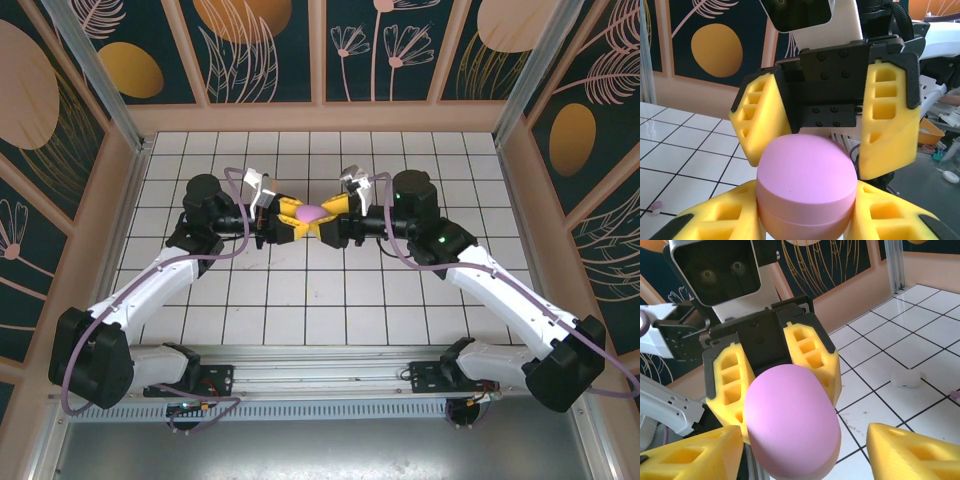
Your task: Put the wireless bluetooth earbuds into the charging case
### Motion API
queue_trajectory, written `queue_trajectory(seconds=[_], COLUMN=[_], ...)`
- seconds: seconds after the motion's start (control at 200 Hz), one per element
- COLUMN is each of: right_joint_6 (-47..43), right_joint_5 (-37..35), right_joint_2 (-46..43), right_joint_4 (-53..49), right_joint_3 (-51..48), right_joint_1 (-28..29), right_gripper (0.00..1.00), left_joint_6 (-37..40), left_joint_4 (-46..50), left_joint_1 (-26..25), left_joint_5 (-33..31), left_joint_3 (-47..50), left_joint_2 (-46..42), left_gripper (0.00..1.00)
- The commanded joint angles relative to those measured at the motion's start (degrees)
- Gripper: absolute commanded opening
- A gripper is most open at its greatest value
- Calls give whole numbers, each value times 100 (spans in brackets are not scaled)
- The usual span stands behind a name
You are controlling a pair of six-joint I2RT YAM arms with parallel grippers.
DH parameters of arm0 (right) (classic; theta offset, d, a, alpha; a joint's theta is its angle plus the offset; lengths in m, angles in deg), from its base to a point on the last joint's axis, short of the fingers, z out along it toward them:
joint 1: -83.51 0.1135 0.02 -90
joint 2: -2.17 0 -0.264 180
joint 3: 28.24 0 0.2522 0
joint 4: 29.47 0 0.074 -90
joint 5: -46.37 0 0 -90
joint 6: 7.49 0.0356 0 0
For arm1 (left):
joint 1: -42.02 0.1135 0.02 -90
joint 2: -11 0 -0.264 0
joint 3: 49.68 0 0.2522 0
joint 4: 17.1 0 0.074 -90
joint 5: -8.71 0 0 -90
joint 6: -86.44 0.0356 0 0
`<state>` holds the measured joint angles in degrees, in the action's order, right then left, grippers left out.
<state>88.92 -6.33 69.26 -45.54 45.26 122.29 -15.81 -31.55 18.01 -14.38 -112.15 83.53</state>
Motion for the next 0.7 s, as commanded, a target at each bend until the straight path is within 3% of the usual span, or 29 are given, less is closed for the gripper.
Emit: queue_trajectory(seconds=[0.0,0.225,0.33,0.45,0.581,0.696], right_joint_6=[-215,-74,190,581,879,1027], right_joint_5=[-55,-162,-282,-340,-600,-804], right_joint_2=[85,207,251,278,285,283], right_joint_4=[-102,-6,124,339,406,386], right_joint_3=[289,327,319,275,290,309], right_joint_1=[41,33,-35,-132,-182,-218], right_gripper=[59,37,31,30,39,40], left_joint_6=[-25,-49,-59,-49,-31,-6], left_joint_4=[26,-19,-34,-78,-106,-107], left_joint_1=[-16,-18,-16,-21,-16,-23], left_joint_5=[181,274,304,296,274,239], left_joint_3=[-165,-161,-120,-50,6,44], left_joint_2=[5,2,-12,-60,-107,-134], left_gripper=[7,7,7,7,7,7])
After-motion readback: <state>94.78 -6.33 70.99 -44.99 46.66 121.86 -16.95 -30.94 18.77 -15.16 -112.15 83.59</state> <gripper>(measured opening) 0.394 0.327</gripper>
